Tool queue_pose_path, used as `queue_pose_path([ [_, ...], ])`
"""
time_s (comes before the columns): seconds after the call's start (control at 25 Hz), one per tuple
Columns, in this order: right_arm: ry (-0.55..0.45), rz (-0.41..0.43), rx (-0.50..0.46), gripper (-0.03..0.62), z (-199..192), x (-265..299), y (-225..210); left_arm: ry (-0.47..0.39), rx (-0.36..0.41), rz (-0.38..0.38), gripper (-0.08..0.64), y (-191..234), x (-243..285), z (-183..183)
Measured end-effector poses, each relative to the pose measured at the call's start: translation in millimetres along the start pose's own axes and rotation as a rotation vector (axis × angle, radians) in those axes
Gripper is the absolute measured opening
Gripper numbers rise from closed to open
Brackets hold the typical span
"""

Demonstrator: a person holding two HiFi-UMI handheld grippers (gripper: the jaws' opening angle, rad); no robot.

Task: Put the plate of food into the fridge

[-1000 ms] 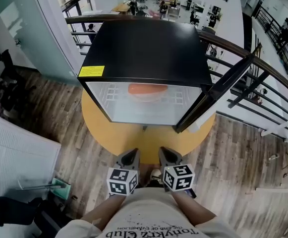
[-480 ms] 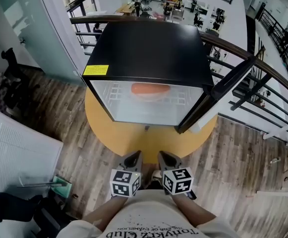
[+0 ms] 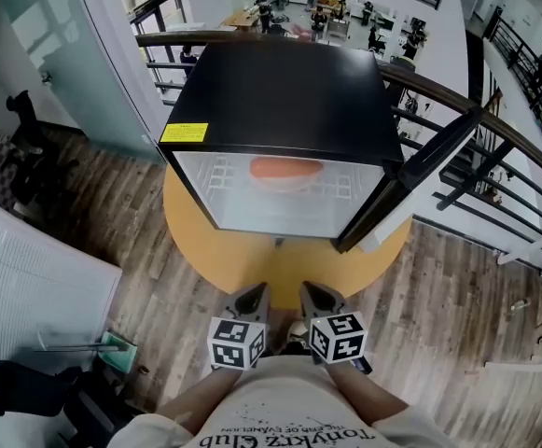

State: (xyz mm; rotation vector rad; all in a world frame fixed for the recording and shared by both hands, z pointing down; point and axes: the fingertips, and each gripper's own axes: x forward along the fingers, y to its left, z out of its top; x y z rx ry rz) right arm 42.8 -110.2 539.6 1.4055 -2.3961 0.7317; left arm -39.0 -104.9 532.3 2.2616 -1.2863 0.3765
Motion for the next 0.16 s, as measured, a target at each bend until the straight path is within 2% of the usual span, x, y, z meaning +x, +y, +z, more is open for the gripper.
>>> queue_pose_path([
  [0.16,0.001,0.004,-0.004,0.025,1.3,-1.7,1.2,-0.003,0.005,-0.003,0.023,-3.8,-0.1,2.3],
])
